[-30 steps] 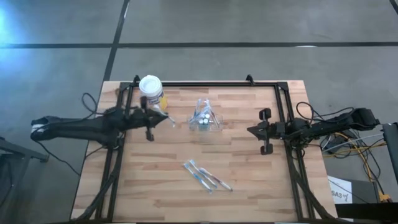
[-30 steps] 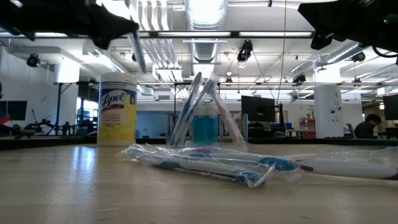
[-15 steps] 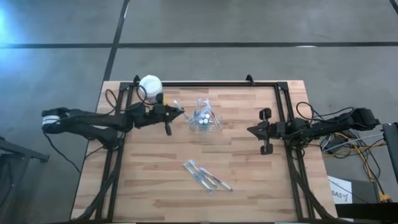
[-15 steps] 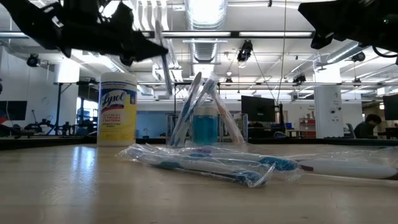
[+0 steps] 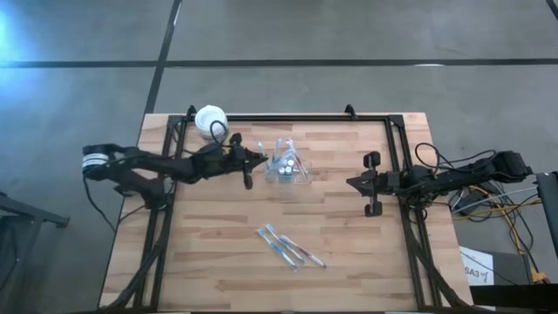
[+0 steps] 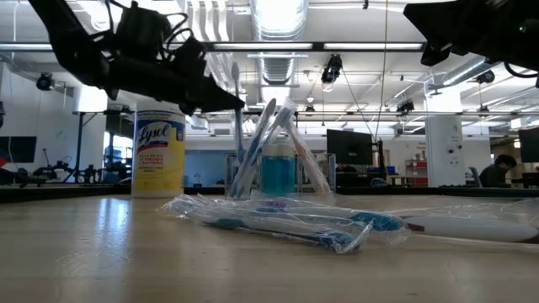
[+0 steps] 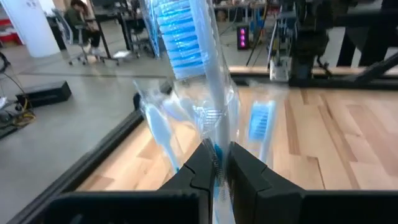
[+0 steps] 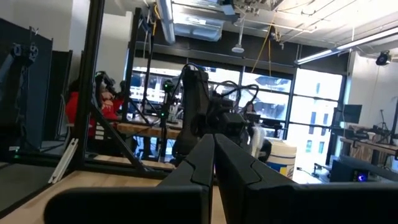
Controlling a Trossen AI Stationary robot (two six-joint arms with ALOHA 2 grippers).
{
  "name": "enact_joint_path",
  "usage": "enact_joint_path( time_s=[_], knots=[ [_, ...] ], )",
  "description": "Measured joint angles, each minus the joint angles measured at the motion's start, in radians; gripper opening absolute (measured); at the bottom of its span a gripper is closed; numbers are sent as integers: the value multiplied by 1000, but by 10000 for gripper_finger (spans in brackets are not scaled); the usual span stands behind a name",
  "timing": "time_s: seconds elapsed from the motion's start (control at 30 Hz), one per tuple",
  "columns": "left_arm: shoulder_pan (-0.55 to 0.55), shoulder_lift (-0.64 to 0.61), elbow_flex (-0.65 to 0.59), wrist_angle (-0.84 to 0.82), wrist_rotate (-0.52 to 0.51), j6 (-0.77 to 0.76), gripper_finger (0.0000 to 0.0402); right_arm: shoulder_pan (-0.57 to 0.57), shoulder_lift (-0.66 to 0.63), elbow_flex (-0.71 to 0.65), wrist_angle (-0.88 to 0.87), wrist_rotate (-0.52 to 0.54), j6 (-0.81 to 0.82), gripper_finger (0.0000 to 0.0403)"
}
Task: Pick & Place toothbrushing station
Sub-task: Put the blue toothbrush into the left section of the transparent organizer
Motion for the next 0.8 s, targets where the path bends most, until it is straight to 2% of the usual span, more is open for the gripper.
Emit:
enact_joint_path(
  time_s=[0.4, 0.8],
  knots=[
    [2, 151, 56, 5, 7, 2, 25, 0, 0, 0, -1, 0, 0, 8],
    [5, 227, 57, 12, 5, 1, 28, 0, 0, 0, -1, 0, 0, 8]
  ],
)
